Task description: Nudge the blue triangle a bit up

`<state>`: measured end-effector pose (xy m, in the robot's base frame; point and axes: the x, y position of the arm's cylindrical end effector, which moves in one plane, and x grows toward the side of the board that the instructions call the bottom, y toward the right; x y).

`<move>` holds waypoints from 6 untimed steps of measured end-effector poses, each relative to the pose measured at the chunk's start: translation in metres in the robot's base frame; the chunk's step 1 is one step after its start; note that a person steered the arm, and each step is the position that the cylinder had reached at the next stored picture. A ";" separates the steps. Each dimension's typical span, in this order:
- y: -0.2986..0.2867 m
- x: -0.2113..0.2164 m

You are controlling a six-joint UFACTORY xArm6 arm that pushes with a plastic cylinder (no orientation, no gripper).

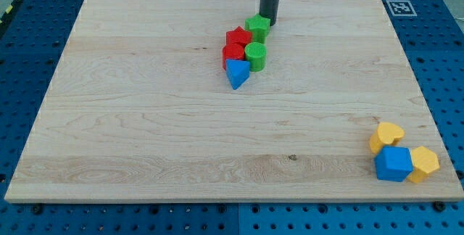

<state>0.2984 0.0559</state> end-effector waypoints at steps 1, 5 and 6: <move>-0.017 0.012; 0.026 0.046; 0.026 0.066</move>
<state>0.3642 0.0821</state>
